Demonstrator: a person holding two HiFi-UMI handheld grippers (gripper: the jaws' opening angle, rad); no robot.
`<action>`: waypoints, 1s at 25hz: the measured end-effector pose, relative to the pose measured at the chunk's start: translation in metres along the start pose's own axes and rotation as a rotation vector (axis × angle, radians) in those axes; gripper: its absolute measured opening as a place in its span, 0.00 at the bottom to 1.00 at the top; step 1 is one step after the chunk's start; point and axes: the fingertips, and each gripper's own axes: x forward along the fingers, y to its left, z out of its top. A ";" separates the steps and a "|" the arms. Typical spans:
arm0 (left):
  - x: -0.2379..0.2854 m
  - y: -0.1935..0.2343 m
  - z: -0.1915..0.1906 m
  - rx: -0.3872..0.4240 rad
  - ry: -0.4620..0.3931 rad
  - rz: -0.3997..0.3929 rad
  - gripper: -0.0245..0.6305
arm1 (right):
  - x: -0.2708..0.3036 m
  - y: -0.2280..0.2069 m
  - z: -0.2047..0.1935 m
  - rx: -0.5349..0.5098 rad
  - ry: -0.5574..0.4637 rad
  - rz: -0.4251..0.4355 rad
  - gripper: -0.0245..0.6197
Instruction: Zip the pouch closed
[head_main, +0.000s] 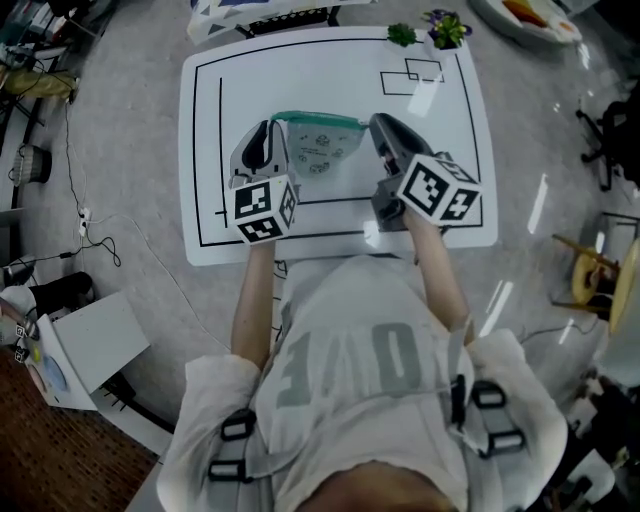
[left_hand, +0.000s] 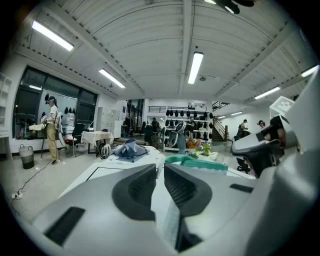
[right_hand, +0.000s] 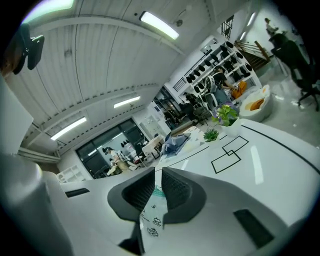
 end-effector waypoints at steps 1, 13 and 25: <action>0.005 0.002 -0.003 -0.004 0.011 0.001 0.10 | 0.002 -0.002 0.000 -0.006 0.001 -0.008 0.07; 0.007 0.011 0.024 -0.070 -0.073 0.036 0.23 | -0.006 -0.008 0.022 -0.130 -0.073 -0.073 0.16; -0.020 -0.020 0.086 0.137 -0.204 0.015 0.21 | -0.016 0.004 0.057 -0.379 -0.194 -0.134 0.16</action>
